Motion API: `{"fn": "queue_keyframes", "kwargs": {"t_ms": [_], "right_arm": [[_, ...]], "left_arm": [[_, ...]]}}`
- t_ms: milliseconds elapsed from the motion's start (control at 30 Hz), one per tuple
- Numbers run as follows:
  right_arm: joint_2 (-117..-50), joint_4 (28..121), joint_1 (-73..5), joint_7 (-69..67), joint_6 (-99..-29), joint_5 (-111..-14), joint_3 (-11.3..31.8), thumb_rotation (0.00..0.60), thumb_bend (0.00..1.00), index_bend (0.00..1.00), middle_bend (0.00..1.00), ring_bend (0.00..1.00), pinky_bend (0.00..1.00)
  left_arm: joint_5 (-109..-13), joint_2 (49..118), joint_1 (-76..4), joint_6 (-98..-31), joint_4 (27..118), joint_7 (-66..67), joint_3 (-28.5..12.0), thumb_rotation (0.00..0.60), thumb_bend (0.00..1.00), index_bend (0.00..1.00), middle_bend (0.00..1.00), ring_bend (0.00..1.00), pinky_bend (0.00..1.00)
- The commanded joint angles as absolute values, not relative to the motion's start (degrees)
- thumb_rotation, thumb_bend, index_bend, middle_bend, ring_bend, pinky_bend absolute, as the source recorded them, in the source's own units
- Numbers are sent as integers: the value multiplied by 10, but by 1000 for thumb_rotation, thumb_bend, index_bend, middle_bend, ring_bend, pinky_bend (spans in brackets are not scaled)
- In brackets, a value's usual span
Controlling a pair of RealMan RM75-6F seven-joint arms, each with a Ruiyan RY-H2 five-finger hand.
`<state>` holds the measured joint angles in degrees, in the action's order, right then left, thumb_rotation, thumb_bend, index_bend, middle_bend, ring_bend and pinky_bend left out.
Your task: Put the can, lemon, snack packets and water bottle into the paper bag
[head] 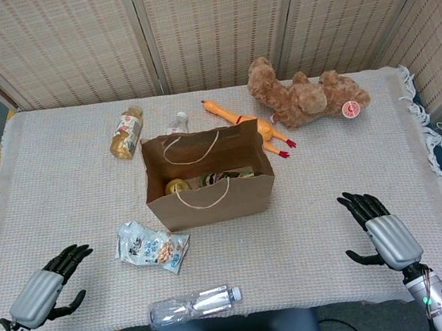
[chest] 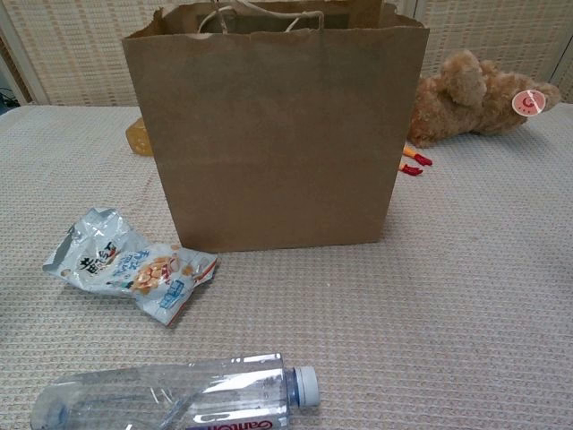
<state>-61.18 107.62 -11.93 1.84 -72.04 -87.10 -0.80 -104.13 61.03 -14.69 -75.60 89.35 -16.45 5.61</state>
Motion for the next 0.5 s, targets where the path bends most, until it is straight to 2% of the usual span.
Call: {"fn": "queue_keyframes", "kwargs": {"t_ms": [33,267,500], "right_arm": [[-612,1077,-119,19,-720,-869,-7,600,121,36,0,0,0],[-611,1074,-120,13,-717,-859,-4,600,121,36,0,0,0],[-609,1072,-122,9,-714,-854,-3,600,120,37,0,0,0]], "left_arm": [[-1076,637,-172,-749,879,-138,64,600,422,55,21,0,167],[-1088,672,-219,-697,872,-76,53,600,398,9,0,0,139],[-1055,702,-257,-636,876,-39,37,600,397,0,0,0,128]]}}
